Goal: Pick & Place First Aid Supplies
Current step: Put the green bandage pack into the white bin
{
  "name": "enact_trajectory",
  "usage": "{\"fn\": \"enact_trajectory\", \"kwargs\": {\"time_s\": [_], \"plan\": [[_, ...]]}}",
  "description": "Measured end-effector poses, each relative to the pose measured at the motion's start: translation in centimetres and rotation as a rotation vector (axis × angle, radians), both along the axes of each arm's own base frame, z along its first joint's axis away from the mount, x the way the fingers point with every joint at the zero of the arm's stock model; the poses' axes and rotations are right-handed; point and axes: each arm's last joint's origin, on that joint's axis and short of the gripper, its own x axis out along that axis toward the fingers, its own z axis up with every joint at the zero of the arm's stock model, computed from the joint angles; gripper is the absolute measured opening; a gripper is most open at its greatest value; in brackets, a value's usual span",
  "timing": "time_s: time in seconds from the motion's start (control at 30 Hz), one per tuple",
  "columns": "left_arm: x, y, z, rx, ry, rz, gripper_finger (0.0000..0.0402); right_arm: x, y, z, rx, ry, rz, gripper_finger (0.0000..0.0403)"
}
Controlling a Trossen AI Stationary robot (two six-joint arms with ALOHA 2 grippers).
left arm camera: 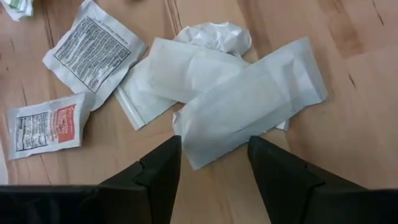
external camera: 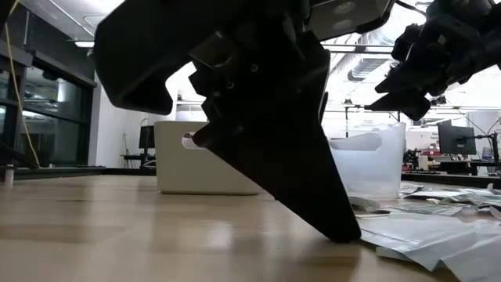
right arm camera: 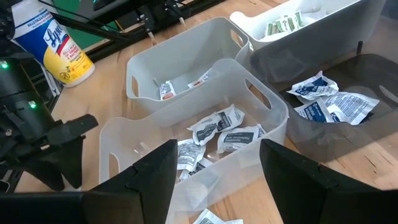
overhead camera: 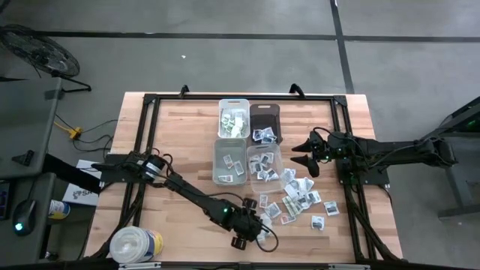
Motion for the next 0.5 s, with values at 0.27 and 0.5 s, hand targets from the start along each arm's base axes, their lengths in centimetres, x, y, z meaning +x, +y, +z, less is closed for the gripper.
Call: {"fn": "enact_trajectory", "kwargs": {"time_s": [0.27, 0.5], "plan": [[-0.06, -0.02, -0.11, -0.004, 0.008, -0.005, 0.0128, 0.00, -0.01, 0.00, 0.000, 0.000, 0.000, 0.0222], [-0.10, -0.01, -0.43, -0.002, 0.021, -0.010, 0.0065, 0.00, 0.00, 0.00, 0.000, 0.000, 0.000, 0.0222]]}}
